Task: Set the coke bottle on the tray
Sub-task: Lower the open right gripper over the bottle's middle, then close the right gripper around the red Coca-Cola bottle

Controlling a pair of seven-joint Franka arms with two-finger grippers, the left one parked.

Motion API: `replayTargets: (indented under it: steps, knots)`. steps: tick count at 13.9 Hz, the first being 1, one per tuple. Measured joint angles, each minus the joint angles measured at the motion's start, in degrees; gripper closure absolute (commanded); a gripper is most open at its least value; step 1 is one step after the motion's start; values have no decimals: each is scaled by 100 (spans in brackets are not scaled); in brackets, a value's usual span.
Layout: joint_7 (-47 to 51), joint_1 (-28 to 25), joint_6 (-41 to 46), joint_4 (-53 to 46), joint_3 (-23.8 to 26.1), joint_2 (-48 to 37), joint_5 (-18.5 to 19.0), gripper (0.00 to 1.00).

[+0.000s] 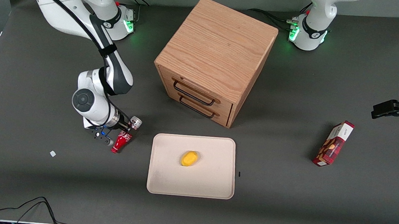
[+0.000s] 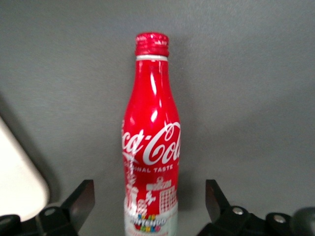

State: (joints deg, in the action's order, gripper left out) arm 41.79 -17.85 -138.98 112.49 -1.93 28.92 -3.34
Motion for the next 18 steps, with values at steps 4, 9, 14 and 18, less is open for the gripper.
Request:
replayTargets:
  steps: [4,9,14,18]
  knots:
    - [0,-6,-274,-4,1,354,163,0]
    - [0,-32,-332,-10,4,421,189,0]
    - [39,-40,-379,-17,4,423,197,100]
    - [84,-40,-384,-26,4,424,225,100]
